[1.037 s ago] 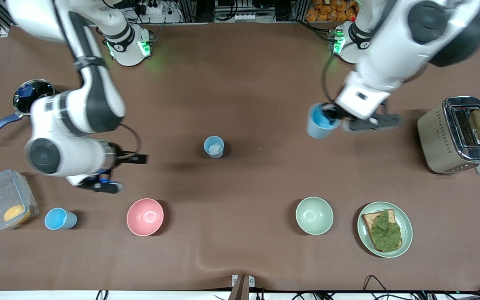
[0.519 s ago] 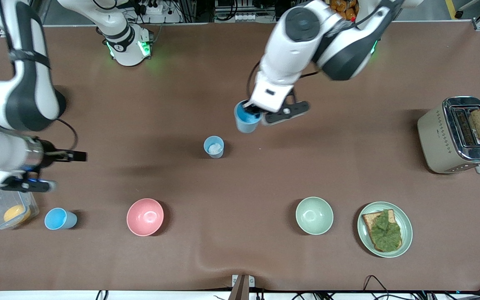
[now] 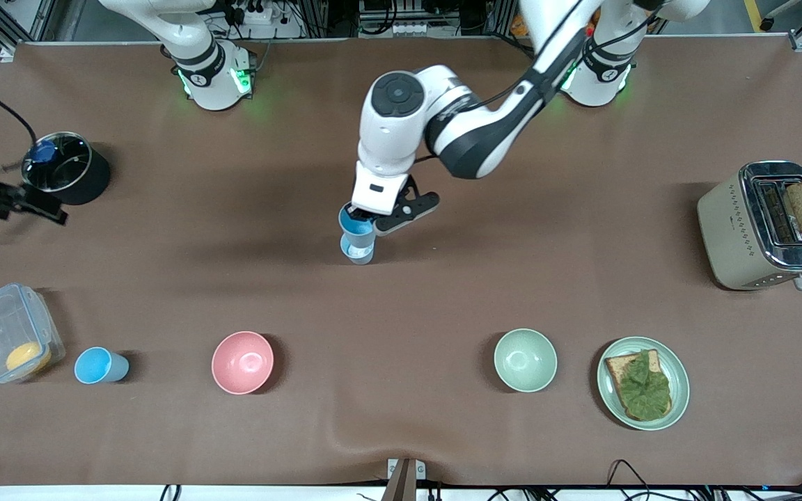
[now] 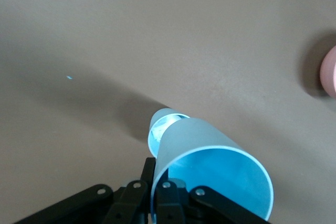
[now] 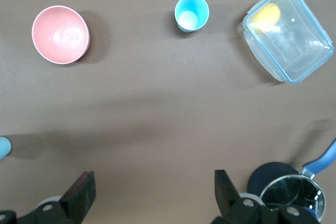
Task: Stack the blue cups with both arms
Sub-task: 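Lower the cup into the placed cup and open the left gripper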
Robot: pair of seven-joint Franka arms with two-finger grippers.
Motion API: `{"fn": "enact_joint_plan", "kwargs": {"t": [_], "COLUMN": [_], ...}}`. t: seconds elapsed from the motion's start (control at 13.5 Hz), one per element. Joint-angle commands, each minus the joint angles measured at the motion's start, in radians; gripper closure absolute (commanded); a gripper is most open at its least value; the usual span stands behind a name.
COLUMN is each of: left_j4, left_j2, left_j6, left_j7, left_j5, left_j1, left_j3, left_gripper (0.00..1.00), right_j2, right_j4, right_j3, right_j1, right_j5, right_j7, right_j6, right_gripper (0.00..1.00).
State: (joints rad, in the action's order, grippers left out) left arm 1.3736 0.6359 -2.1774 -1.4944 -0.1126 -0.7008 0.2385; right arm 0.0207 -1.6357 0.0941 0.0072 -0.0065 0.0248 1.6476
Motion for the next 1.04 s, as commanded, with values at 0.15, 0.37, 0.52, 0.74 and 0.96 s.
{"fn": "enact_joint_plan", "kwargs": {"t": [0.15,0.37,0.52,0.74,0.96], "left_j4": [-0.041,-0.039,-0.039,-0.036,-0.036], "left_j2": [0.073,0.102,0.110,0.130,0.137], "left_j6": [-0.028,-0.061,-0.065,-0.079,-0.081], "left_j7": [-0.046,-0.050,-0.055,-0.066,-0.067], "left_j5": [-0.024,-0.022,-0.022,-0.022,-0.021], "left_j1": [-0.074,-0.085,-0.085,-0.086,-0.085], "left_j3": [-0.062,-0.062,-0.062,-0.062,-0.062], "left_gripper": [1.00,1.00,1.00,1.00,0.70], "right_j2": [-0.050,-0.041,-0.039,-0.039,-0.039], "right_j4": [-0.050,-0.036,-0.032,-0.030,-0.029], "right_j3": [-0.033,-0.030,-0.030,-0.031,-0.033], "right_j1": [-0.021,-0.006,-0.004,-0.004,-0.003], "right_j5": [-0.018,-0.018,-0.020,-0.021,-0.021], "right_j7": [-0.011,-0.011,-0.011,-0.011,-0.005], "right_j6": [-0.026,-0.035,-0.042,-0.042,-0.040], "right_gripper": [0.00,0.00,0.00,0.00,0.00]}}
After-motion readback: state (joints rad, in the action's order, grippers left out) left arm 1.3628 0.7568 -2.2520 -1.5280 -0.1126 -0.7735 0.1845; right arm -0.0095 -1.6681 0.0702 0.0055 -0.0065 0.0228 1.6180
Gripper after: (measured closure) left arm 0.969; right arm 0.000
